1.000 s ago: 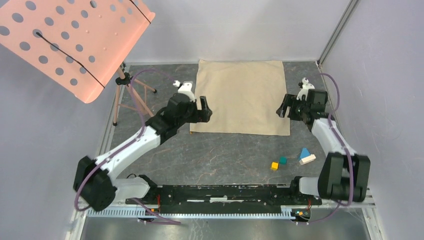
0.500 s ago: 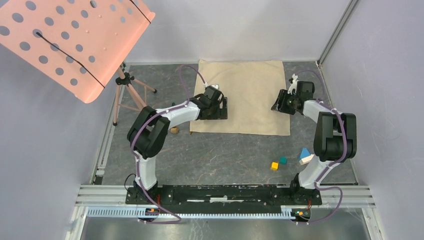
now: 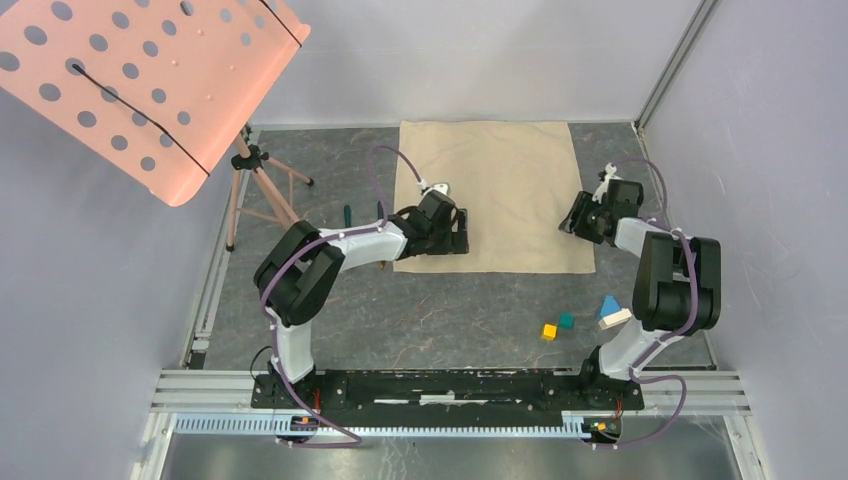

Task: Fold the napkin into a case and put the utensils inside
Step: Flatten out the crumpled napkin at the center of the board, then pick up the flattened napkin from the center of the board.

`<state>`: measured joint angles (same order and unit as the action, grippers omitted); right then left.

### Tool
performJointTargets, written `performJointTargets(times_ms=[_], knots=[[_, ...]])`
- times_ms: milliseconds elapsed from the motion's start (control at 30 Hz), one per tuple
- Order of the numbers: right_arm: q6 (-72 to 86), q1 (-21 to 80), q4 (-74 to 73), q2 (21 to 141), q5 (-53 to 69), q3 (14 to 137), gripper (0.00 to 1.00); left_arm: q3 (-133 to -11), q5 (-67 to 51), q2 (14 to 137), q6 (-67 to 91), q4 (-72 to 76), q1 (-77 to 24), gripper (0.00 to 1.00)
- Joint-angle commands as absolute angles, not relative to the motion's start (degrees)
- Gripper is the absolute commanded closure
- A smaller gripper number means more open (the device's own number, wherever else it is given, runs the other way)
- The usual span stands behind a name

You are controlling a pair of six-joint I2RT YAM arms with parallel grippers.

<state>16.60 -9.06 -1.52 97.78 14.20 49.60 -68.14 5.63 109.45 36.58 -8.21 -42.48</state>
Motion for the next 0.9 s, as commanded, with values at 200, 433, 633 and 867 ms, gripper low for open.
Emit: performJointTargets(times_ms=[200,433,633,867], knots=[[11.37,-12.34,-8.35,96.51,8.93,45.83,0.43,-62.53,4.06,107.42,38.11,-12.51,-44.52,0.03],[8.55,-8.38,-14.85,90.33,5.86,51.02,0.30,-62.18,1.28,97.67,36.86,-13.49,-44.56,0.03],[11.69,-7.10,-23.66,76.83,-1.73,49.63,0.12,-69.53,-4.62,86.45,31.09,-26.93,-44.56,0.00],[19.07,-13.11,-31.92,74.52,-5.00,48.39,0.29,-69.25,-11.61,73.36,26.19,-29.08,-44.56,0.00]])
